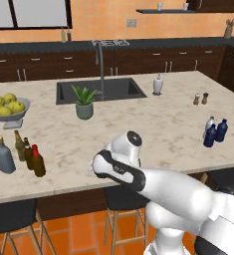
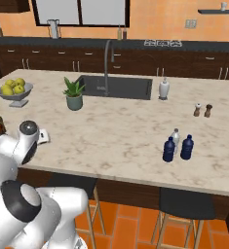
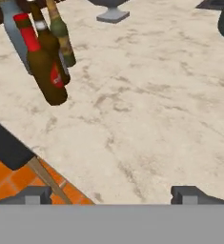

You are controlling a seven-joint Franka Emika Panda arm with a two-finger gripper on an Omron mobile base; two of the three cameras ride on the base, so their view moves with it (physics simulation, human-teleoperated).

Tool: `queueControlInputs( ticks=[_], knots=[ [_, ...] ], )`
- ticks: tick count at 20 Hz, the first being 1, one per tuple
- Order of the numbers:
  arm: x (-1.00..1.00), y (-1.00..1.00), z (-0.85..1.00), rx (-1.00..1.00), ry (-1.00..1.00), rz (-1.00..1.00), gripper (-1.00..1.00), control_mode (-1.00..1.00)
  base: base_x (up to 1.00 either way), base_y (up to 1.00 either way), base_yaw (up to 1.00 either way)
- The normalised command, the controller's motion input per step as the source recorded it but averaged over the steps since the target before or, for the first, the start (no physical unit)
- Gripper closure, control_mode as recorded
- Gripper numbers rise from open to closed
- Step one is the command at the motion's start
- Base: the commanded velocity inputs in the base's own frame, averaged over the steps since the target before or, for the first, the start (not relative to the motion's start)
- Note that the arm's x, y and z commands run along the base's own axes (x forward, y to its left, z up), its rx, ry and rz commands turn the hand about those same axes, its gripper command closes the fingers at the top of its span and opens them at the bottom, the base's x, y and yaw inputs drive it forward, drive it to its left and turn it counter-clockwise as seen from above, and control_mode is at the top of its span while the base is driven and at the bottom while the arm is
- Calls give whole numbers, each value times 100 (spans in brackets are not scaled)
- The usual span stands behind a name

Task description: Move the plastic bottles in the middle to the plastics group, and the glass bottles in the middle to the glass group.

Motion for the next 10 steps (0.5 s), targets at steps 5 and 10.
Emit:
queueControlInputs(
  ticks=[5,10],
  knots=[
    [-24,-93,40,0,18,-31,-100,-100,0,0,0],
    [-35,-89,38,0,8,-28,-100,-100,0,0,0]
  ],
)
